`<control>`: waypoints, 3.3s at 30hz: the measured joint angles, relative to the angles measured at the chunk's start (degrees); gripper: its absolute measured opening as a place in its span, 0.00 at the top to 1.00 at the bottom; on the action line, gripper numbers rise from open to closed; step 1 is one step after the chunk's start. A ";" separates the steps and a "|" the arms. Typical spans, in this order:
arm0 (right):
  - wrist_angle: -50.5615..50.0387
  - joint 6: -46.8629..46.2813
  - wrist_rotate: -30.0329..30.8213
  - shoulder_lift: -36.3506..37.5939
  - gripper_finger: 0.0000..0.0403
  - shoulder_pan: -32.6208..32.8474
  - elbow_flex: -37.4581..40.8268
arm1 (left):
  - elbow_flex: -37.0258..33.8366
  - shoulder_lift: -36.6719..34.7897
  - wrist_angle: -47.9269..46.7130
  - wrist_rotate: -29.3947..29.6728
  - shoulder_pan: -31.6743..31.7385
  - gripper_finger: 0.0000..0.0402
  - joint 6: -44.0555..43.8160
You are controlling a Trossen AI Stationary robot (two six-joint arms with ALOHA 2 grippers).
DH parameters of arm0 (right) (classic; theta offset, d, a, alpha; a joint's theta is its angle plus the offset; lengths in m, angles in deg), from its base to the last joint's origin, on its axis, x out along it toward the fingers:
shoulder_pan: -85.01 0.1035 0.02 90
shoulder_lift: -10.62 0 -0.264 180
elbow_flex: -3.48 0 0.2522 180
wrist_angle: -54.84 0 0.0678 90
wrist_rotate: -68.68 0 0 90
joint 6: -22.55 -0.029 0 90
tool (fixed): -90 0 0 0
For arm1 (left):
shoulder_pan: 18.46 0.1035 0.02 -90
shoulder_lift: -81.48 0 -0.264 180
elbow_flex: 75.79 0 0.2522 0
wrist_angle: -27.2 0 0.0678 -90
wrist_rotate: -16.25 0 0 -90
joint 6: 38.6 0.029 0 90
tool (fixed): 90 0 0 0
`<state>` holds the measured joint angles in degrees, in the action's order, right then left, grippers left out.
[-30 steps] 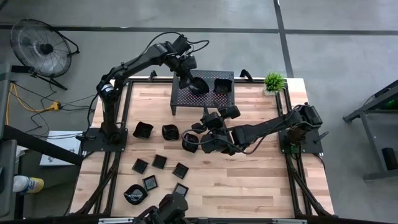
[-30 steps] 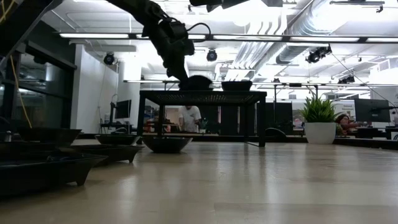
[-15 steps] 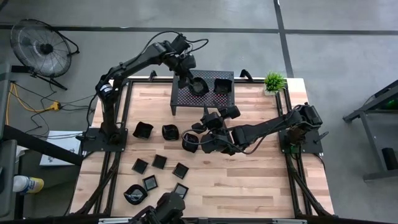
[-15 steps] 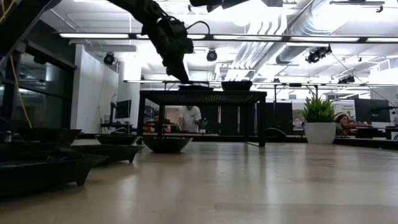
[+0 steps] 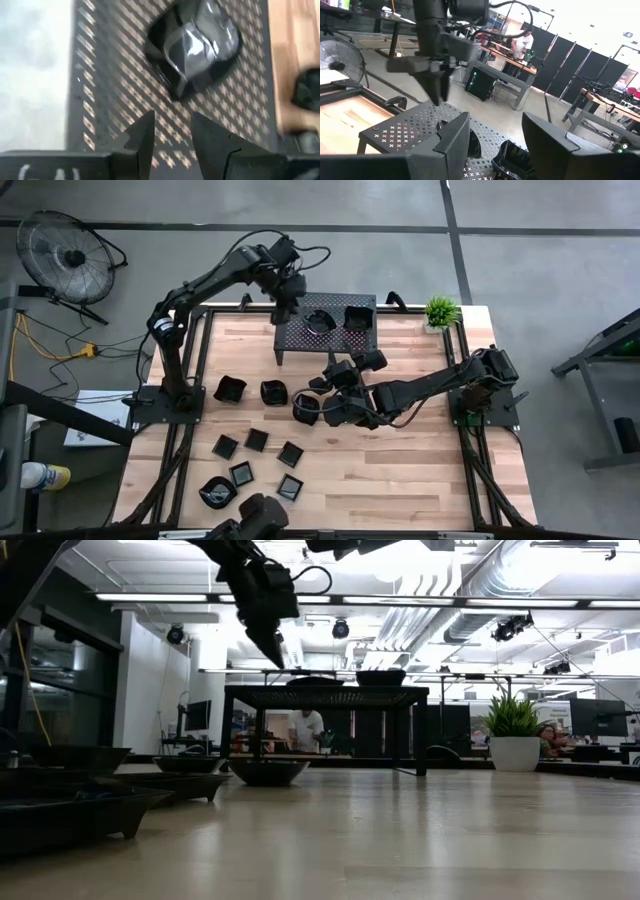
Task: Pick & Place Mini shaped plates
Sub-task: Stack the top right black leaf shaped plate on top of the black leaf shaped plates on the shelf
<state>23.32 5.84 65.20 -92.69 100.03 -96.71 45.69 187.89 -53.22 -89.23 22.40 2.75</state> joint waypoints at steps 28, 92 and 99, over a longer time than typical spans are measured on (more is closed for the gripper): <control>-6.56 -6.87 -1.46 0.00 0.56 0.02 0.01 | -34.93 -24.41 4.96 -6.12 -16.55 0.70 10.94; 23.75 -8.64 -49.51 31.65 0.56 3.02 51.39 | -63.49 -18.81 54.03 11.88 -43.54 0.70 36.27; 24.50 -8.46 -49.48 31.63 0.56 3.02 51.39 | -63.39 -17.35 55.27 12.16 -43.52 0.70 36.92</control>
<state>47.83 -2.61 15.72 -61.06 103.05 -45.33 -17.69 170.54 2.06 -77.06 -21.12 39.67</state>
